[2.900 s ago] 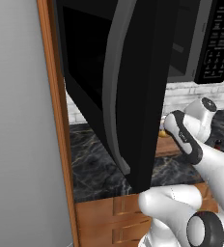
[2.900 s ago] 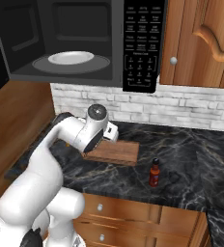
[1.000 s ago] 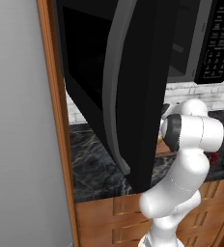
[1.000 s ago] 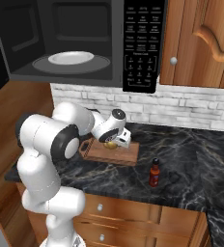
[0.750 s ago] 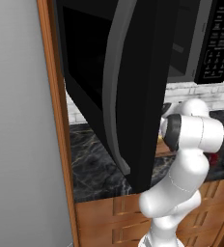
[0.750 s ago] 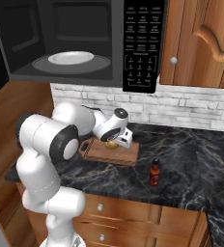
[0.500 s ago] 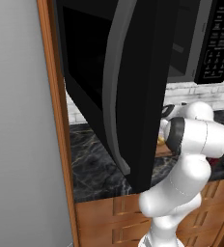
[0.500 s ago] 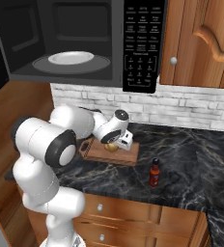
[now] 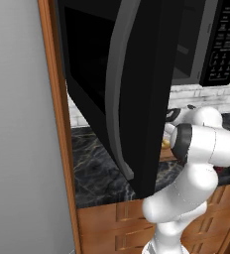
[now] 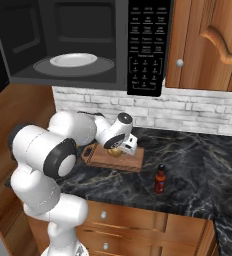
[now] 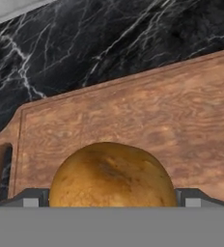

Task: Retrieve the reheated potato from the microwave, then place the potato, cheese, and condiment on the cutting board.

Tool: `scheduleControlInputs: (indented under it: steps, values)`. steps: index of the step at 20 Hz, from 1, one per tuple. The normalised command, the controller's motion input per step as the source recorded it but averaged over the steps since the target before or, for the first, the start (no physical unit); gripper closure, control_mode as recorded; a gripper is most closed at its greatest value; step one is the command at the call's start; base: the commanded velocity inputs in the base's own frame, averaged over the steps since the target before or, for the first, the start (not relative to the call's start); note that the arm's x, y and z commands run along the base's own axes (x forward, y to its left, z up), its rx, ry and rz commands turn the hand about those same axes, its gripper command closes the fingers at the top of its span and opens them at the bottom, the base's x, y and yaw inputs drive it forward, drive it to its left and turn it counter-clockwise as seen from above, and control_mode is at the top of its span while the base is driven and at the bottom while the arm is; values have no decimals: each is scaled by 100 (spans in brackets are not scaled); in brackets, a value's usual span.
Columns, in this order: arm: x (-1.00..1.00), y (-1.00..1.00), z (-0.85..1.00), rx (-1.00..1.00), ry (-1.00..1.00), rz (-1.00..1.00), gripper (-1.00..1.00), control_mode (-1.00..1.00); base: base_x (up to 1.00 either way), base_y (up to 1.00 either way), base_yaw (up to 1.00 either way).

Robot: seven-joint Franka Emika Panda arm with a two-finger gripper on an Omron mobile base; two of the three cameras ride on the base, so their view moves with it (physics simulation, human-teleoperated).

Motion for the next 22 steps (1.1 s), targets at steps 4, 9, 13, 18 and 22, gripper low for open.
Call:
scheduleControlInputs:
  steps: [4,9,13,18,22]
  values:
    - [5,0,25,0,0,1,-100,-100,0,0,0]
    - [26,0,10,0,0,1,-100,-100,0,0,0]
    - [55,0,0,0,0,2,-100,-100,0,0,0]
    - [63,0,-9,0,0,4,-100,-100,0,0,0]
    - [11,-3,-52,0,0,5,-100,-100,0,0,0]
